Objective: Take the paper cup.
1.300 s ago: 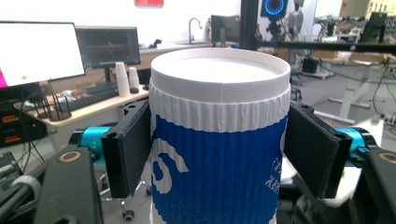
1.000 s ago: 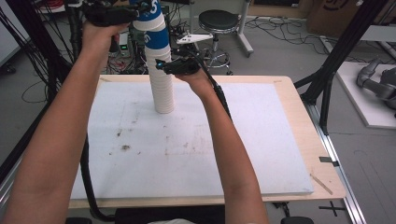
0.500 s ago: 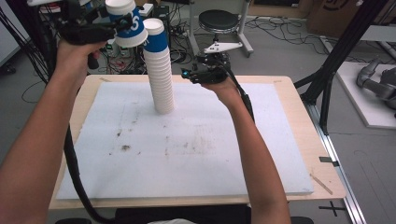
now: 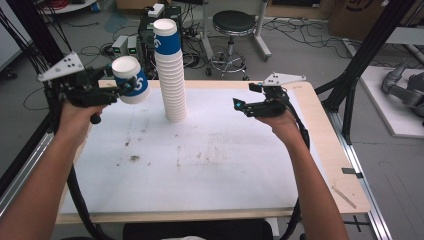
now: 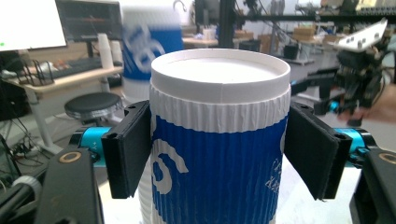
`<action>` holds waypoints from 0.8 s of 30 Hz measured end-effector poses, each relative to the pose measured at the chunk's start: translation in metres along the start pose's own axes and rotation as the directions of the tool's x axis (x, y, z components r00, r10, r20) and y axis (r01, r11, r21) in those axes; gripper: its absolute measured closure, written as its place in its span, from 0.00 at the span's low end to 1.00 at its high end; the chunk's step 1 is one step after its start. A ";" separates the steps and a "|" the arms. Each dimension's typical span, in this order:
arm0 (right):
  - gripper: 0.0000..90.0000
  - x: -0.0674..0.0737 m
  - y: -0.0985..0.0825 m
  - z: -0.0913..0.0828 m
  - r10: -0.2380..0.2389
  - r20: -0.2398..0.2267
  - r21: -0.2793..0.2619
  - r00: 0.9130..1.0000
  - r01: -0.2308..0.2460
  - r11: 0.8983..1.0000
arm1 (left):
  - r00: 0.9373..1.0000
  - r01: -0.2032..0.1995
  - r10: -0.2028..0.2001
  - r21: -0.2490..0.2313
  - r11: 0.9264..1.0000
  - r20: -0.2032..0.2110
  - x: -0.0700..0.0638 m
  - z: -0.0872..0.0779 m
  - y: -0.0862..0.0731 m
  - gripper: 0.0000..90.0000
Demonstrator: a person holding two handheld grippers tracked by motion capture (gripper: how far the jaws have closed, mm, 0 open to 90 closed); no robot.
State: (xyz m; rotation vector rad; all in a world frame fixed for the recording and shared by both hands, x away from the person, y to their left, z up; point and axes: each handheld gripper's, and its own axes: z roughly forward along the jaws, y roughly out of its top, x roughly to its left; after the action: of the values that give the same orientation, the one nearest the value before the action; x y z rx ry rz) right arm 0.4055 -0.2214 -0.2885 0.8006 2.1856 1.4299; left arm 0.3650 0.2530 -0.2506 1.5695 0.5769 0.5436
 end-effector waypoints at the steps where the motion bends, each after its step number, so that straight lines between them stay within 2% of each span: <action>1: 0.17 0.001 -0.007 -0.006 -0.004 0.006 -0.010 1.000 0.004 1.000 | 1.000 -0.001 0.001 0.007 1.000 0.005 -0.003 0.001 -0.006 0.30; 3: 0.17 0.003 -0.022 -0.016 0.009 0.017 -0.006 1.000 -0.009 1.000 | 1.000 0.008 -0.009 0.016 1.000 0.017 -0.009 0.003 -0.020 0.30; 4: 0.17 0.004 -0.030 -0.021 0.012 0.022 -0.009 1.000 -0.012 1.000 | 1.000 0.008 -0.009 0.016 1.000 0.017 -0.009 0.003 -0.020 0.30; 5: 0.17 0.006 -0.038 -0.025 0.015 0.029 -0.002 0.999 -0.015 1.000 | 1.000 0.015 -0.016 0.022 1.000 0.022 -0.013 0.004 -0.026 0.30; 6: 0.17 0.008 -0.047 -0.029 0.014 0.039 0.007 0.999 -0.014 1.000 | 0.999 0.029 -0.029 0.019 0.999 0.031 -0.020 0.006 -0.040 0.30; 8: 0.17 0.011 -0.064 -0.035 0.016 0.052 0.011 0.999 -0.017 1.000 | 0.999 0.031 -0.032 0.021 0.999 0.037 -0.024 0.007 -0.046 0.30; 10: 0.17 0.013 -0.081 -0.041 0.022 0.064 0.019 0.998 -0.023 1.000 | 0.999 0.033 -0.034 0.028 0.999 0.039 -0.031 0.008 -0.057 0.30; 11: 0.17 0.014 -0.089 -0.042 0.036 0.065 0.024 0.997 -0.037 0.999 | 0.998 0.037 -0.038 0.036 0.999 0.046 -0.036 0.009 -0.068 0.30; 13: 0.17 0.014 -0.101 -0.044 0.046 0.070 0.032 0.997 -0.048 0.998 | 0.998 0.047 -0.049 0.043 0.998 0.046 -0.040 0.011 -0.077 0.30; 14: 0.17 0.013 -0.105 -0.044 0.052 0.070 0.038 0.996 -0.054 0.998 | 0.998 0.047 -0.049 0.043 0.998 0.046 -0.040 0.011 -0.077 0.30; 16: 0.17 0.012 -0.110 -0.045 0.054 0.068 0.046 0.996 -0.058 0.997 | 0.998 0.053 -0.056 0.054 0.997 0.037 -0.042 0.014 -0.087 0.30; 19: 0.17 0.011 -0.112 -0.046 0.057 0.065 0.031 0.996 -0.059 0.998 | 0.997 0.060 -0.062 0.056 0.997 0.036 -0.044 0.018 -0.093 0.30; 24: 0.17 0.011 -0.111 -0.046 0.047 0.048 0.026 0.998 -0.049 0.998 | 0.997 0.068 -0.070 0.049 0.996 0.041 -0.047 0.022 -0.095 0.30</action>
State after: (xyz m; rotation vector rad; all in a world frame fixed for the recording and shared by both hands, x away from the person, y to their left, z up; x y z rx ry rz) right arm 0.3423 -0.2802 -0.3733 0.8933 2.1682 1.3920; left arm 0.3391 0.2114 -0.3471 1.5967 0.6127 0.4460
